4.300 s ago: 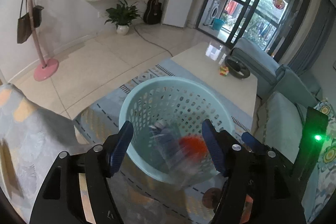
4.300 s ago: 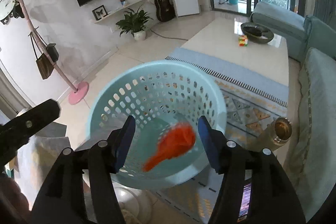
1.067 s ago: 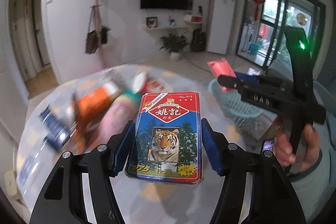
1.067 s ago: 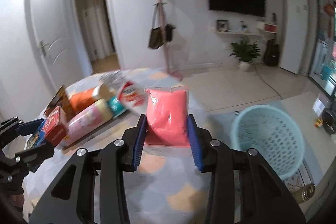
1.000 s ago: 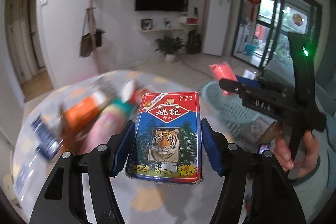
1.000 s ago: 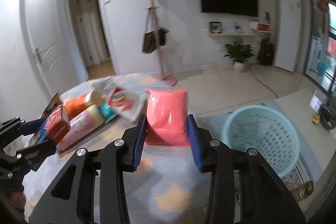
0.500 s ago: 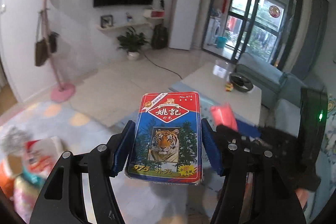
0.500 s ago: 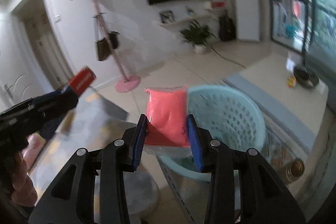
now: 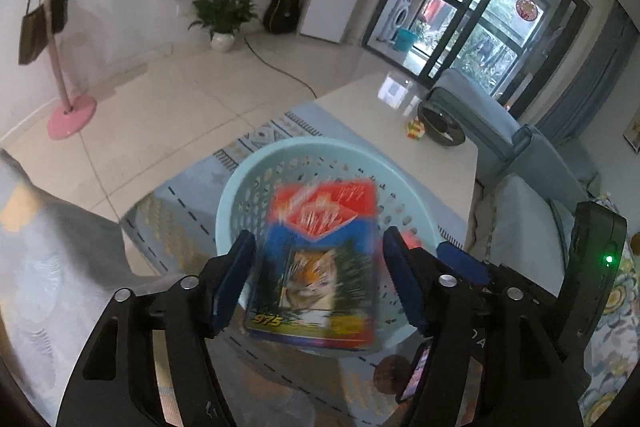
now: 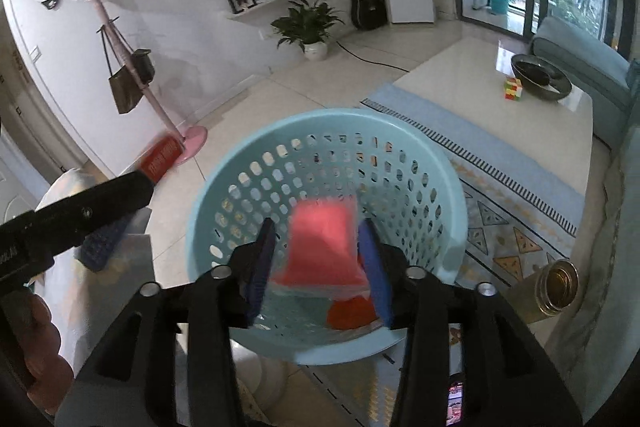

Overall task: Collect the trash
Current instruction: 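Carry both items over the blue basket and open both tools to drop them, then grasp the orange snack bag with the right tool while the left tool grasps the plastic bottle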

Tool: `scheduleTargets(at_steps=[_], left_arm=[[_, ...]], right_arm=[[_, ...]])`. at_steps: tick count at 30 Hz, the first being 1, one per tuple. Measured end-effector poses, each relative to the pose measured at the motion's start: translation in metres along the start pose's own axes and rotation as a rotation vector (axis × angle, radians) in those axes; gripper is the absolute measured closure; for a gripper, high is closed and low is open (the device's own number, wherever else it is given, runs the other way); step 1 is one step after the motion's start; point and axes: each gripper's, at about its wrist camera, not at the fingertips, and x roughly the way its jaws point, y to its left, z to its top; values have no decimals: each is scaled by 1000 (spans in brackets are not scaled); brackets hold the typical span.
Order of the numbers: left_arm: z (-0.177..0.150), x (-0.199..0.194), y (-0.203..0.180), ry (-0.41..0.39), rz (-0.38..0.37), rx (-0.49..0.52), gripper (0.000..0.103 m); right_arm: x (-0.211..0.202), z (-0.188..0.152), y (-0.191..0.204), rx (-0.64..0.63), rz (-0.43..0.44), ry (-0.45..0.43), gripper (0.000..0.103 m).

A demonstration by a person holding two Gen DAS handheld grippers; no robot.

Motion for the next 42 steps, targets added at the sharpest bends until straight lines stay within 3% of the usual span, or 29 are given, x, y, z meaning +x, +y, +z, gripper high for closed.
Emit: scheduleTargets(at_steps=[5, 11, 20, 24, 29, 33, 38, 42], left_arm=[[-2, -15, 0, -25, -11, -13, 33], [-16, -60, -2, -86, 4, 15, 33], [-54, -181, 6, -263, 0, 1, 31], [-80, -241, 15, -352, 34, -3, 29], [-113, -305, 33, -446, 166, -10, 28], [-141, -355, 63, -523, 365, -71, 27], [-171, -400, 107, -526, 514, -152, 21], [-197, -427, 150, -471, 595, -220, 17]], right_arm=[[-7, 0, -2, 7, 5, -12, 55], [-35, -2, 13, -26, 44, -40, 55], [-103, -13, 78, -165, 165, -138, 55], [-133, -23, 117, -243, 230, -170, 55], [-167, -40, 169, -333, 323, -210, 50], [-187, -57, 209, -393, 396, -236, 50], [-196, -79, 260, -464, 488, -203, 50], [-195, -98, 302, -517, 537, -164, 50]])
